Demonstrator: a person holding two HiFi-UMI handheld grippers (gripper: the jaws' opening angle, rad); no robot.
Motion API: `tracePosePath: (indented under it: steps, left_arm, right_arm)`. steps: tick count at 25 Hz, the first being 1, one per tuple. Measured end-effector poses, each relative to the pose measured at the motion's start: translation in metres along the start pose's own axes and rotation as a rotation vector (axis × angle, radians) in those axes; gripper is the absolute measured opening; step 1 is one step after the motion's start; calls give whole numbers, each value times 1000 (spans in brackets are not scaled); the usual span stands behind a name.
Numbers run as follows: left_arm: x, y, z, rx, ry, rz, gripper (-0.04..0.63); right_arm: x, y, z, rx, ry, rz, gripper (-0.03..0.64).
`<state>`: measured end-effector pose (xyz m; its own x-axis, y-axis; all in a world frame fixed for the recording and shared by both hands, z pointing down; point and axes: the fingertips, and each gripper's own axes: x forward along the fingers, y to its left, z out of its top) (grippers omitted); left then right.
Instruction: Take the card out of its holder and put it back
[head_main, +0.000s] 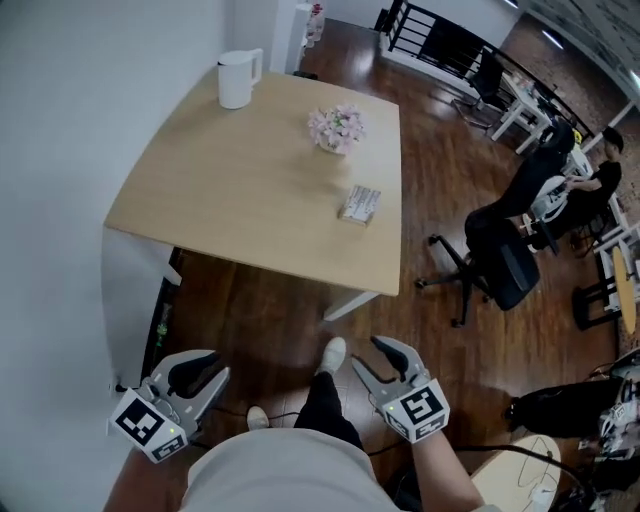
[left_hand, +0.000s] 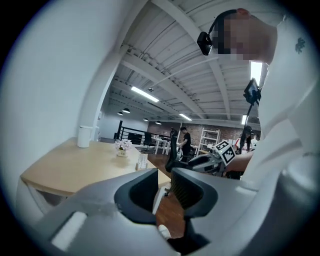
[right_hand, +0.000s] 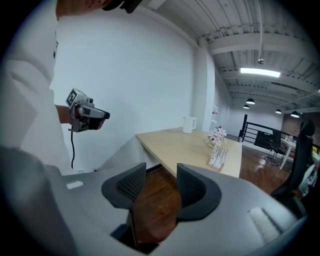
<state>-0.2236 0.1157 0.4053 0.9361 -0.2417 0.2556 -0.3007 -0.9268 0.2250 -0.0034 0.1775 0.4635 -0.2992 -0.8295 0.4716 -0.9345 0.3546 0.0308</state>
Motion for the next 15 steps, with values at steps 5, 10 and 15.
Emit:
tracePosePath:
  steps: [5, 10, 15]
  left_arm:
    - [-26, -32, -14, 29, 19, -78, 89]
    - [-28, -66, -20, 49, -5, -132, 89]
    - [-22, -113, -18, 73, -15, -177, 89]
  right_arm:
    - [-54, 62, -9, 42, 16, -50, 192]
    - [-93, 87, -15, 34, 2, -103, 181]
    - [-130, 103, -28, 40, -11, -115, 175]
